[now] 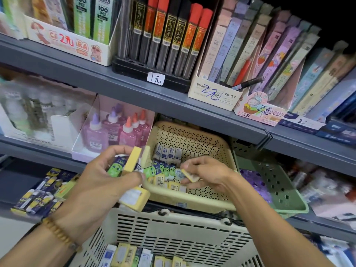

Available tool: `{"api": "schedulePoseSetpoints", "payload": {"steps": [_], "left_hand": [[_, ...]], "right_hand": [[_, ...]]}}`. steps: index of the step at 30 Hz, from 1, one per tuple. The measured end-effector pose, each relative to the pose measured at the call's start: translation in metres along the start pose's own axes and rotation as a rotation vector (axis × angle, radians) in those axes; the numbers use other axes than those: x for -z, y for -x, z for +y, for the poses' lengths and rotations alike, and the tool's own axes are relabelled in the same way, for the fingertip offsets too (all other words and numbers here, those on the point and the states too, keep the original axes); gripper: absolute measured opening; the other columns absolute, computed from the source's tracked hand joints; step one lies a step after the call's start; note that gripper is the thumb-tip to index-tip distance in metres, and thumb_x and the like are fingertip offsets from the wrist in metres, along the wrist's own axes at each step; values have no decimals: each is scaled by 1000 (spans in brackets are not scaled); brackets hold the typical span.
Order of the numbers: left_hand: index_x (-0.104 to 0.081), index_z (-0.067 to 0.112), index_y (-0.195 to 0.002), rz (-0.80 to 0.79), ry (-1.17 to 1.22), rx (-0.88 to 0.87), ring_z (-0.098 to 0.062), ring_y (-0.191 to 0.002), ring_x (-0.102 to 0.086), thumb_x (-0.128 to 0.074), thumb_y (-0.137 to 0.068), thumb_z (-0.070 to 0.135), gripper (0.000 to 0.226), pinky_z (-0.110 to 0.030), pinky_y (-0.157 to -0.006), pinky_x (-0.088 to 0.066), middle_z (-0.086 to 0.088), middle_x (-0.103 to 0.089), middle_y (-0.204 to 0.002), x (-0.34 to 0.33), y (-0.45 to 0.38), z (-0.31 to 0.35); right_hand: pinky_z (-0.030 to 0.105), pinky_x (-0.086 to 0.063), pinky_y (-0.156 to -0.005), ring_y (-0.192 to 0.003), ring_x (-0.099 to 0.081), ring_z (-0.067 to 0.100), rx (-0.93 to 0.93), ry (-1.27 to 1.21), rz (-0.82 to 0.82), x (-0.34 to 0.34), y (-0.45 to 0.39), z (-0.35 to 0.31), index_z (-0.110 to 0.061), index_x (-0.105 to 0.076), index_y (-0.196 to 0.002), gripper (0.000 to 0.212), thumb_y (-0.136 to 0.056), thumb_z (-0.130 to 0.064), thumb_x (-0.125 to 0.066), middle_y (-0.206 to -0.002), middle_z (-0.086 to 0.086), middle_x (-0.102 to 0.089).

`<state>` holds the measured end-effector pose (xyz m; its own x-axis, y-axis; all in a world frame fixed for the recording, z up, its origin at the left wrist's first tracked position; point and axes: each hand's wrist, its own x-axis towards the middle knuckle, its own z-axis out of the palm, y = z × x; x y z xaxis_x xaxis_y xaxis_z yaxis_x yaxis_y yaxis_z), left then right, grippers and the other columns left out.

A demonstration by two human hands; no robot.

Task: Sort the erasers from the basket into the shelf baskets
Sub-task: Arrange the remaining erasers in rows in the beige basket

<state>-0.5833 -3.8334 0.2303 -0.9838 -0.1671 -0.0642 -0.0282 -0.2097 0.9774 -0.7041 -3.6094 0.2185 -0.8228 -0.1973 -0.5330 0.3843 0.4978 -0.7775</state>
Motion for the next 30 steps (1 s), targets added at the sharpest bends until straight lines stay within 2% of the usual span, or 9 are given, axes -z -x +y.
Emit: {"api": "schedulePoseSetpoints", "payload": {"steps": [6,9,12,14,17,20,22,27,30], "left_hand": [[-70,28,-94,-16,64,48,-27,-79,-58,-77,-69,-3,41,-42,-84,-46,-20,-65,-110,-5,0,1],[-70,28,-95,-24,54,59,-28,-81,-60,-85,-55,1,51,-46,-90,-45,-20,-66,-110,-7,3,2],[-70,28,-95,-12,67,57,-27,-79,-59,-78,-68,-3,41,-43,-86,-45,-18,-66,-112,-6,3,1],[-70,28,-94,-13,64,58,-27,-79,-60,-73,-73,-4,39,-42,-85,-45,-17,-66,-113,-5,2,0],[-70,27,-93,-10,69,55,-25,-77,-61,-72,-74,-6,38,-39,-80,-46,-12,-69,-106,-4,1,0],[-70,27,-93,-9,59,58,-24,-73,-60,-73,-73,-5,38,-36,-75,-45,-10,-69,-95,-3,1,1],[-70,27,-94,-8,51,60,-24,-72,-60,-73,-73,-4,38,-35,-73,-46,-10,-69,-96,-2,0,1],[-70,29,-93,3,37,63,-24,-75,-62,-73,-73,-3,38,-37,-77,-46,-8,-70,-103,-2,-2,1],[-70,31,-94,6,19,68,-24,-77,-63,-74,-72,-1,39,-38,-80,-46,-9,-70,-105,-2,-2,-1]], "right_hand": [[16,-46,-63,-73,-63,3,48,209,178,22,8,20,-17,-72,-81,14,-91,-10,-66,-85,-5,-72],[15,-47,-50,-49,-59,-1,-9,291,174,20,5,27,-12,-69,-79,17,-91,-3,-63,-69,-2,-66],[17,-53,-54,-56,-63,5,-85,396,99,16,-1,27,-10,-69,-79,15,-90,-2,-64,-81,5,-68],[23,-58,-64,-63,-67,7,-101,420,131,17,-6,24,-10,-69,-88,6,-92,-9,-64,-89,5,-69],[31,-58,-75,-67,-63,10,-95,535,245,22,-17,19,-15,-60,-98,23,-95,-38,-59,-84,1,-70],[23,-46,-61,-69,-55,8,-143,715,192,14,-26,11,-19,-60,-83,35,-87,-54,-63,-81,-4,-60],[22,-37,-57,-71,-51,5,-167,814,151,10,-32,10,-22,-58,-79,28,-86,-48,-66,-80,-7,-54],[21,-37,-54,-69,-51,6,-86,895,146,17,-31,4,-26,-56,-79,15,-93,-31,-58,-78,-8,-55],[16,-41,-71,-89,-55,7,72,925,162,19,-32,2,-33,-58,-88,29,-88,-4,-56,-103,-15,-58]]}}
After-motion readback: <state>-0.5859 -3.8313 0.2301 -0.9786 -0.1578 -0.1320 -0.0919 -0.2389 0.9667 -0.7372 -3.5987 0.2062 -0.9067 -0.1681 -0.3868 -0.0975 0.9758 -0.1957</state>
